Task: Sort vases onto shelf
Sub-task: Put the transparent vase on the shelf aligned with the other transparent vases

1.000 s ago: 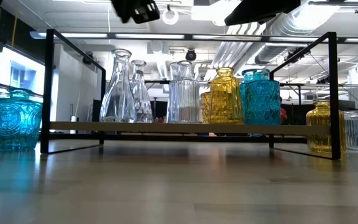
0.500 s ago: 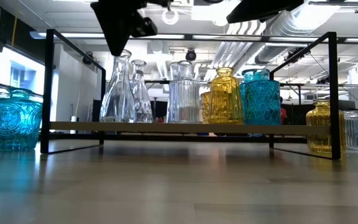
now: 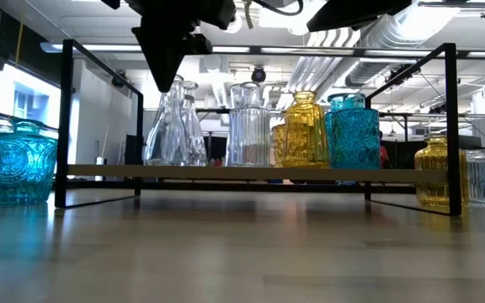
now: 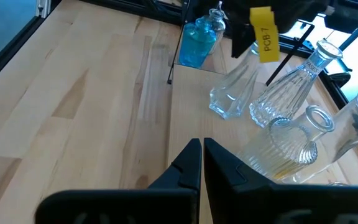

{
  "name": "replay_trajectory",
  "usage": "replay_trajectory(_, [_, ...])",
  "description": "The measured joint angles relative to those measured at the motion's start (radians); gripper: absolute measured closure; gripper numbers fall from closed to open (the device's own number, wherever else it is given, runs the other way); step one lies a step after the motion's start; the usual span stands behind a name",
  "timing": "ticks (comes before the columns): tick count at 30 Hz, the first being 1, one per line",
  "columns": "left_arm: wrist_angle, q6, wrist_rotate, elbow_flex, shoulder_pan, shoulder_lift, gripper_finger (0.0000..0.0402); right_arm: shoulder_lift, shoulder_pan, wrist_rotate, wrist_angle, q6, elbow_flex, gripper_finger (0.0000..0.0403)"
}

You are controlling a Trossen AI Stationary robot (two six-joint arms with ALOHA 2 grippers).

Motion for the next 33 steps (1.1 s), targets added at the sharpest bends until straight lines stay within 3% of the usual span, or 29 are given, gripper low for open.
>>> replay_trajectory(33, [0.047, 0.018, -0.079, 0.000, 0.053, 0.000, 0.0401, 0.000, 0.000, 0.000, -0.011, 0.007, 0.000, 0.0403])
